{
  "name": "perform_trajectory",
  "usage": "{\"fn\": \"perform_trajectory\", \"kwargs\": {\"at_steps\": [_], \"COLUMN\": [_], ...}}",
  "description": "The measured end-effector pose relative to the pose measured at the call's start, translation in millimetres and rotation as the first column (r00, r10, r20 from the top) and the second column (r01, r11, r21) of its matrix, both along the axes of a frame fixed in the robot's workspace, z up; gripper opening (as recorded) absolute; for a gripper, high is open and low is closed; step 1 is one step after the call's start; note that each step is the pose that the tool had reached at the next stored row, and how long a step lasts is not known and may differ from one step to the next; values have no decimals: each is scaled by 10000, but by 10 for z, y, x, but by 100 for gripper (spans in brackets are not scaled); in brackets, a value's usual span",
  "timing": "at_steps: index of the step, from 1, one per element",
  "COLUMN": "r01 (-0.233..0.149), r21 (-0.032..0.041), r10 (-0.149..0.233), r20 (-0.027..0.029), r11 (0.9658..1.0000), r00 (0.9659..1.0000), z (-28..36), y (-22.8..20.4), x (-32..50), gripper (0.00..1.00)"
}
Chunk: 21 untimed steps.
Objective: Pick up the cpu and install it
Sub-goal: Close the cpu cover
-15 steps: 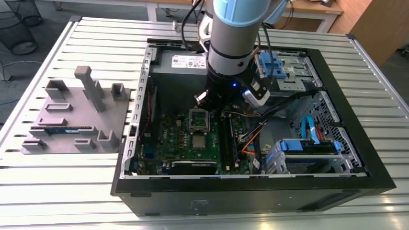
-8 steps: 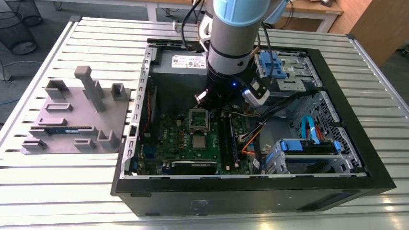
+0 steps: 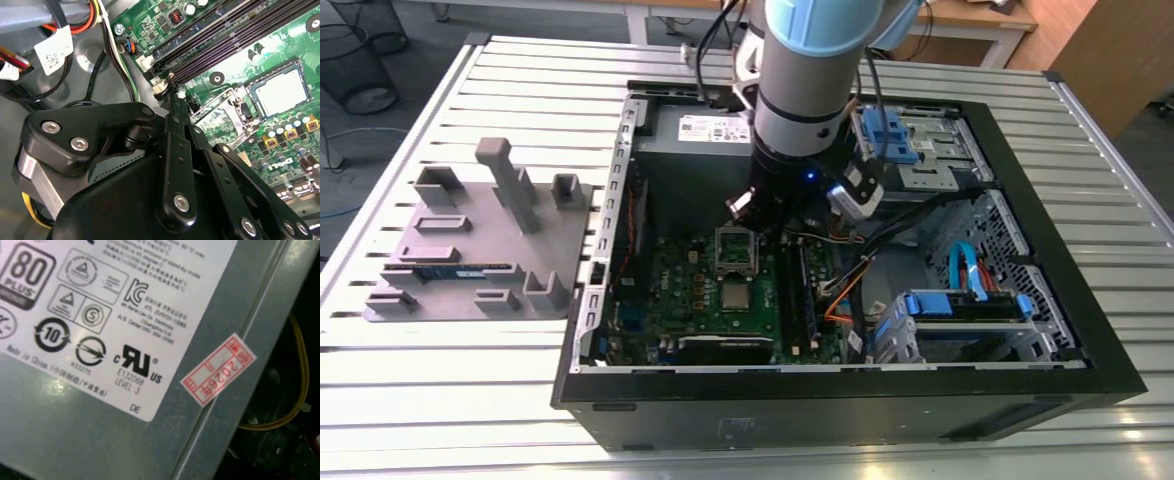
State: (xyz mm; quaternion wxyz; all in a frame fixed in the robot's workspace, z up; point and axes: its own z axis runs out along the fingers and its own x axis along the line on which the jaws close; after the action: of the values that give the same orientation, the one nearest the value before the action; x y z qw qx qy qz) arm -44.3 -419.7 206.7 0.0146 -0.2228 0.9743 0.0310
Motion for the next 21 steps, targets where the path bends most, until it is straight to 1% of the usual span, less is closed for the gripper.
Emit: {"fn": "perform_trajectory", "kwargs": {"at_steps": [4, 8, 11, 16, 21], "r01": [-133, -191, -213, -257, -350], "r21": [52, 187, 240, 254, 254], "r10": [133, 191, 213, 257, 349], "r20": [1, 3, 4, 9, 41], "r11": [9999, 9996, 9995, 9993, 9991], "r00": [9999, 9998, 9998, 9997, 9994], "z": [-2, -3, -4, -4, -3], "y": [0, 0, 0, 0, 0], "x": [-1, -5, -21, -56, -73], "gripper": [11, 11, 11, 11, 11]}}
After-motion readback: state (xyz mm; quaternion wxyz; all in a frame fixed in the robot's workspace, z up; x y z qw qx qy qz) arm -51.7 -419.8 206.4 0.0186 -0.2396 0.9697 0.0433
